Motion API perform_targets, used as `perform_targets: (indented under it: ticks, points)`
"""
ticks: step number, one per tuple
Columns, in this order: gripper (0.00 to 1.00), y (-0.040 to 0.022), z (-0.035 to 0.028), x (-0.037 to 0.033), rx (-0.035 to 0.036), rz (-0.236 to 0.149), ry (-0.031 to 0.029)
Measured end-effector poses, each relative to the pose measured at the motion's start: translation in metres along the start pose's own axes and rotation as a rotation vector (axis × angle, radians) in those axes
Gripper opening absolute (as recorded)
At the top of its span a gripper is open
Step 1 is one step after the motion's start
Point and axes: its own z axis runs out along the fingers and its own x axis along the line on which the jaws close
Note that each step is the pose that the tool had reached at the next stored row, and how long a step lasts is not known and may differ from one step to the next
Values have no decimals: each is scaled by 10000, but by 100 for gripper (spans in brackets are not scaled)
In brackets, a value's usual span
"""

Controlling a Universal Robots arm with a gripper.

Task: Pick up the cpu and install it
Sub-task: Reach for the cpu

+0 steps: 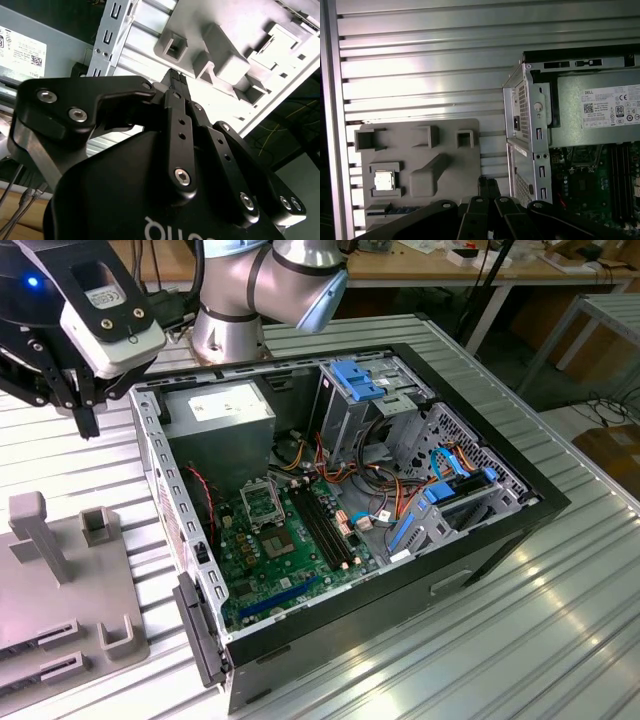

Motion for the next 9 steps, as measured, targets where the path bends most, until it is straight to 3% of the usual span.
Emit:
perform_targets:
  ticks: [9]
  points:
    - [11,-17,1,44,0,0,6]
